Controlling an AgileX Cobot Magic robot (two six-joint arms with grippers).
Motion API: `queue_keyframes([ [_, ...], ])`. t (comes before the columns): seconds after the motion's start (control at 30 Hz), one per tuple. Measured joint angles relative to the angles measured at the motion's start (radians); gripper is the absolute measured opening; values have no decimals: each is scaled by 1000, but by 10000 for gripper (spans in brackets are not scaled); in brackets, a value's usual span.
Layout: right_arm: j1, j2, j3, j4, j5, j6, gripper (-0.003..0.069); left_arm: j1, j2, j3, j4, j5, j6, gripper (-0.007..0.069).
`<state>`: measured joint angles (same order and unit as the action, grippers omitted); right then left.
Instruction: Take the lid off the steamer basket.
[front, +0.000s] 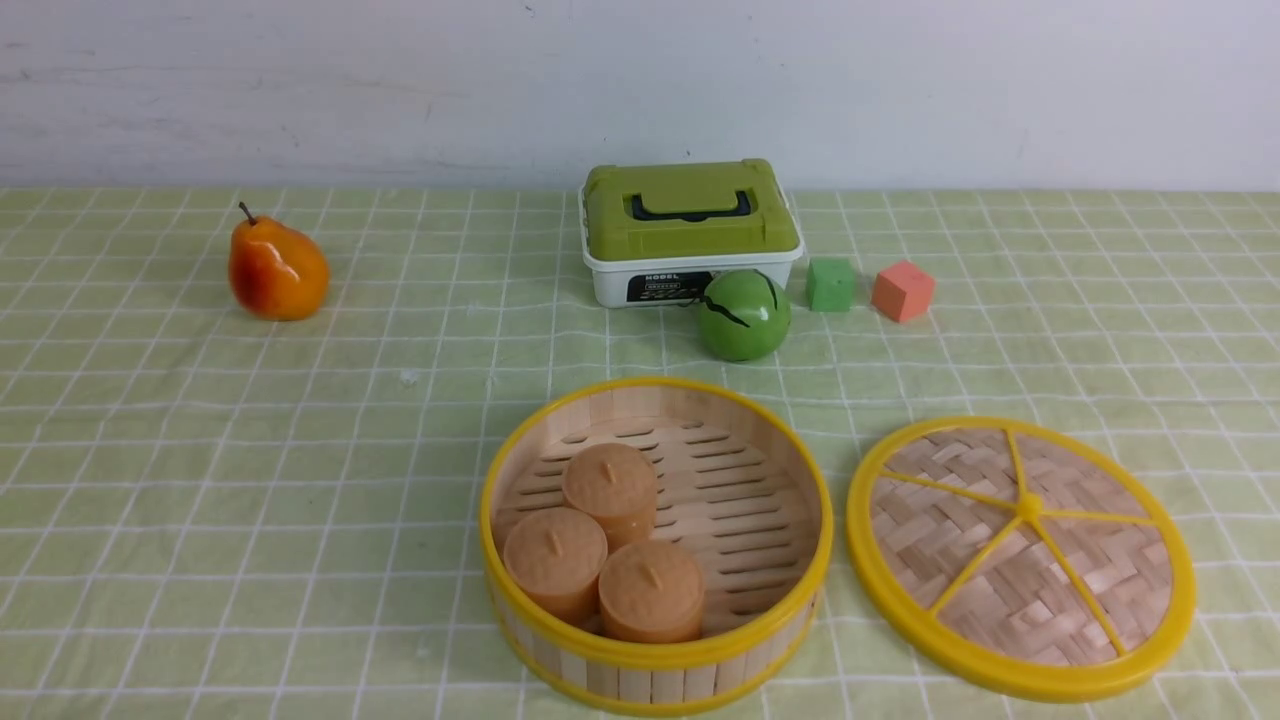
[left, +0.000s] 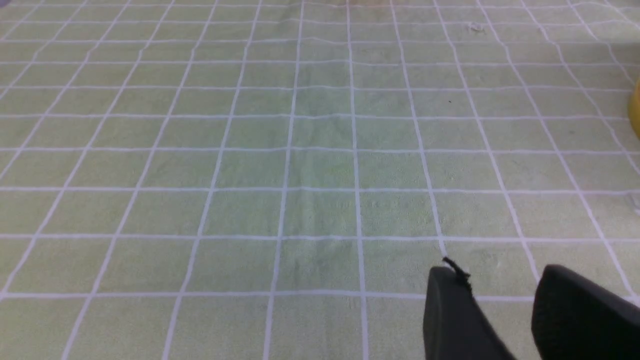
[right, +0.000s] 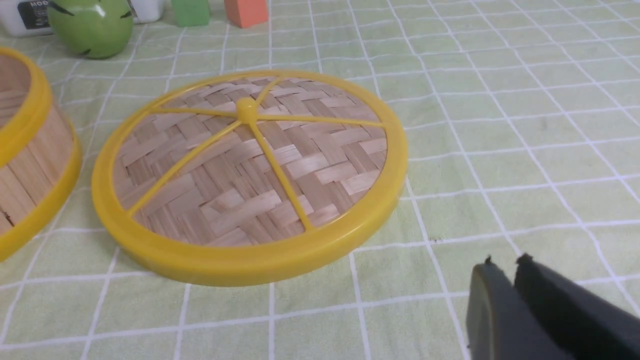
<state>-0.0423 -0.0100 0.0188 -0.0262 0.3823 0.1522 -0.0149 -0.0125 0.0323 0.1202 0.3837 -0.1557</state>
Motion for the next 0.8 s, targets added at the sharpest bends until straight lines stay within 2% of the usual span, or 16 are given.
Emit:
queue_keyframes([
  [0.8,0,0,-1,0,1,0,55,0,0,0,0,0,0,239],
])
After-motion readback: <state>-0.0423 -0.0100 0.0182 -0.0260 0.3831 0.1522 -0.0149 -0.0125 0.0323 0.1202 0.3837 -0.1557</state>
